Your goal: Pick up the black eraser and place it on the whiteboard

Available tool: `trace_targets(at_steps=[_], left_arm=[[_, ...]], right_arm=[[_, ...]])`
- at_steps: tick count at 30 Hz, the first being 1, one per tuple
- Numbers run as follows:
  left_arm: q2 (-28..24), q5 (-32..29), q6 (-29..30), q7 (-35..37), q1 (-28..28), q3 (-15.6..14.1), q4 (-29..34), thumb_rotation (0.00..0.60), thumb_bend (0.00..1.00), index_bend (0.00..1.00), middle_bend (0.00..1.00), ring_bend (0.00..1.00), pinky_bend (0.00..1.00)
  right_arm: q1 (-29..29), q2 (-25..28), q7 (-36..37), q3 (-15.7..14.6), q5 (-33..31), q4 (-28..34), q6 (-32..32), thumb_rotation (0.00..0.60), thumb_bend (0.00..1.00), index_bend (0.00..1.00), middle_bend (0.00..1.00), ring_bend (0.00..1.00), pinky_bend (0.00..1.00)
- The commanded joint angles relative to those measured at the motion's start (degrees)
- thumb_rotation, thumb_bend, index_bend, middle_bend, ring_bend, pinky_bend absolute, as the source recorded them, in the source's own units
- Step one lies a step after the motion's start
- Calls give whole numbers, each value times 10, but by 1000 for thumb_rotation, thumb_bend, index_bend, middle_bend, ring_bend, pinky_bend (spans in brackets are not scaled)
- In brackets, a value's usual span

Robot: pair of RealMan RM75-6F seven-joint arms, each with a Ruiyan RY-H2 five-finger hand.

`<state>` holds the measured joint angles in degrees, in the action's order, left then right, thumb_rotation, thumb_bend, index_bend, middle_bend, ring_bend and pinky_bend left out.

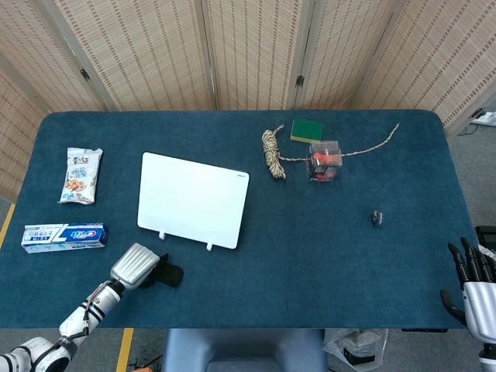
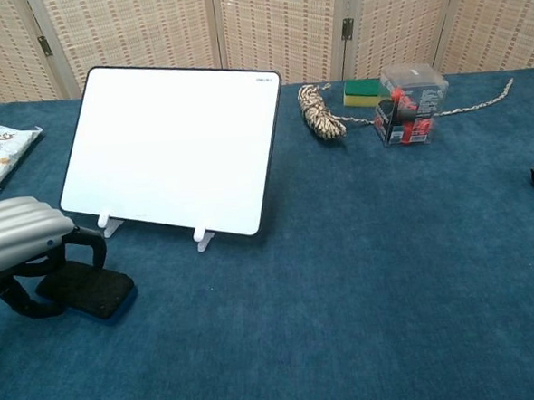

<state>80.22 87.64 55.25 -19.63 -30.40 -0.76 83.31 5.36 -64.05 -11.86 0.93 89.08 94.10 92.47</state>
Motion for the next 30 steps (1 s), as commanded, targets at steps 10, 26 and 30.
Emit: trace_targets(at_steps=[10, 26, 30], left_arm=[[-8, 16, 47, -3, 9, -4, 9, 600, 232, 563, 1000, 1000, 1000], [73, 148, 348, -66, 48, 76, -67, 600, 240, 526, 1000, 1000, 1000], [112, 146, 348, -54, 28, 93, -111, 600, 240, 522, 1000, 1000, 1000]], right_arm=[[0, 0, -1, -1, 2, 0, 0, 600, 334, 0, 0, 85, 135], [-1, -3, -9, -2, 2, 2, -2, 600, 335, 0, 0, 85, 135], [-1, 0, 0, 0, -2, 1, -2, 600, 335, 0, 0, 85, 135]])
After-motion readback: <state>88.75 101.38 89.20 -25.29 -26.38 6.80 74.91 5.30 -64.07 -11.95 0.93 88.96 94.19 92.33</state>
